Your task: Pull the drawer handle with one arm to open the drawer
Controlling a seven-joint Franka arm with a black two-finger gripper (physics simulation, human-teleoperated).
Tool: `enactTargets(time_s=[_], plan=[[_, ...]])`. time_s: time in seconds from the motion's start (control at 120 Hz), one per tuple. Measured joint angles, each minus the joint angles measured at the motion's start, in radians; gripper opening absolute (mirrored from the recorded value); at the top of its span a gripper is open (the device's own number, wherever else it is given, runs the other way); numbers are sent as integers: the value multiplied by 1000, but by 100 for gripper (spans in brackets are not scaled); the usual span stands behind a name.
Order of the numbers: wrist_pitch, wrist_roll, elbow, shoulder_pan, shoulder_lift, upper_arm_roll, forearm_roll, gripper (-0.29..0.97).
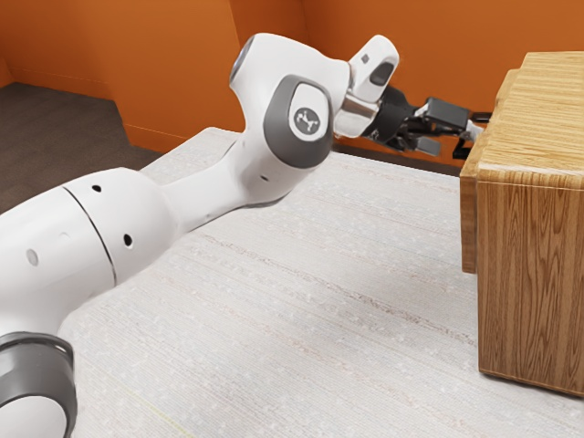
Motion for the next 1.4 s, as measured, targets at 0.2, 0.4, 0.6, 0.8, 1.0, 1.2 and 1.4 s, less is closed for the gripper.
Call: enactTargets(time_s=[0.2, 0.4, 0.6, 0.8, 1.0, 1.2, 1.4], plan=[[-1, 0, -48, -1, -36, 21, -1, 68], [-1, 1, -110, 0, -92, 46, 0, 68], [0, 1, -110, 13, -96, 56, 7, 68], [1, 1, -117, 11, -99, 80, 7, 68], [0, 0, -150, 9, -123, 110, 4, 68], [0, 0, -213, 17, -167, 142, 1, 68], [0, 1, -248, 18, -194, 192, 6, 68]])
